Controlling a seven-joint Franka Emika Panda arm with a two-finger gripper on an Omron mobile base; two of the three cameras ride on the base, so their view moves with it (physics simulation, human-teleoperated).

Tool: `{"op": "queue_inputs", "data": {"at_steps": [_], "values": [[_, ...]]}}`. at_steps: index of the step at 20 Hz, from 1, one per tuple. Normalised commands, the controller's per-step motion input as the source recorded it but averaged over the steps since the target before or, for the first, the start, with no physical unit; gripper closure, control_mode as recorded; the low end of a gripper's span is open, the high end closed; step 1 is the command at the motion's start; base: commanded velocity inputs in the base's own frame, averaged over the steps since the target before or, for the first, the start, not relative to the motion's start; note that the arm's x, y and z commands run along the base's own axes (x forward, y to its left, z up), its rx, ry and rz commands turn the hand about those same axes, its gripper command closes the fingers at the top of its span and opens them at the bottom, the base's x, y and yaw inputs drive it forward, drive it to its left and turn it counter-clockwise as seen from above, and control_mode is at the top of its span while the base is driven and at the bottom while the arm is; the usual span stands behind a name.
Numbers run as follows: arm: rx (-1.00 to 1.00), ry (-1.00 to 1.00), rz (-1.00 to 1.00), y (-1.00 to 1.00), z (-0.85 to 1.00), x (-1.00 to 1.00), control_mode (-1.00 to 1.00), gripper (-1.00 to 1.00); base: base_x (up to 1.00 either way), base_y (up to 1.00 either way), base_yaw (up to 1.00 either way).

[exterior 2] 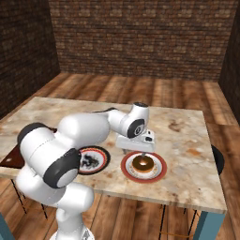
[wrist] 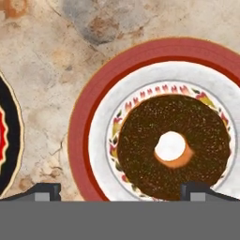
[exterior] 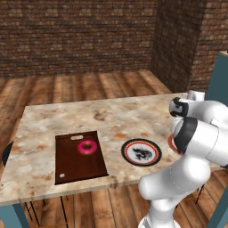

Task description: Move the dessert items from the plates to the tray.

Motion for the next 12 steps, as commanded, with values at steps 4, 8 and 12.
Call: {"op": "queue_inputs", "data": {"at_steps": [4,8,12], "values": [[0.00,0.00,0.00,-0.14,-0.11,0.13,-1.00,-1.00,0.00,0.00,0.00],[0.00,0.00,0.00,-0.03,-0.04,0.03,-1.00,-1.00,0.00,0.00,0.00],[0.00,0.00,0.00,0.00,-0.09,0.00,-1.00,-1.00,0.00,0.00,0.00]]}}
